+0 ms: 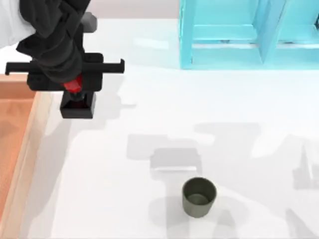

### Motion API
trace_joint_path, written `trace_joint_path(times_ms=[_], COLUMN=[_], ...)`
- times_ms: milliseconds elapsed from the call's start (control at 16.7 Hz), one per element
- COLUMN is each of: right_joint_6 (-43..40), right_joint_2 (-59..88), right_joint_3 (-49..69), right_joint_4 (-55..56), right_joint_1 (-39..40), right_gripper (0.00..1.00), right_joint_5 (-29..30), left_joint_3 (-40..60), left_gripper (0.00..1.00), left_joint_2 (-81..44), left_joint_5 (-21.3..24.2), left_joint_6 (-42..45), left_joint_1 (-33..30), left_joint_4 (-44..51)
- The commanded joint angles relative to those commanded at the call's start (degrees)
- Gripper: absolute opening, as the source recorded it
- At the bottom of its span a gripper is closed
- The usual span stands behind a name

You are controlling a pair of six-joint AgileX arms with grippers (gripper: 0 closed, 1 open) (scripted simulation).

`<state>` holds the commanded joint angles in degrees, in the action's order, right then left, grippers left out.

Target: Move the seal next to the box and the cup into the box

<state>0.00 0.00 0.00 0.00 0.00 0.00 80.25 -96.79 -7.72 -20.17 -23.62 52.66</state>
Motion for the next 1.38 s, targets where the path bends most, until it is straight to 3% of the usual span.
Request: trace_joint_path(times_ms=[480,1020,1320,1380], right_joint_6=[0.00,0.00,0.00,0.00], right_joint_2=[0.00,0.00,0.00,0.00], right_joint_3=[0.00,0.00,0.00,0.00], right_joint_4=[0.00,0.00,0.00,0.00], right_joint_1=[0.00,0.00,0.00,0.00], right_gripper=[1.00,1.00,1.00,1.00], right_joint_5=[0.00,0.00,0.00,0.00], left_joint_3=[-3.11,-10.22,-11.12,-11.12], left_gripper=[0.00,0.00,0.00,0.08], left_joint_2=[2.62,-1.85,-2.71,-2.71], left_joint_5=[0.54,1.09,1.17,1.17], left_joint_6=[1.88,2.81,2.91,2.91], left_joint_1=[1.74,2.81,3.02,3.02], left_joint_4=[-1.10,-13.85,-15.00,-15.00])
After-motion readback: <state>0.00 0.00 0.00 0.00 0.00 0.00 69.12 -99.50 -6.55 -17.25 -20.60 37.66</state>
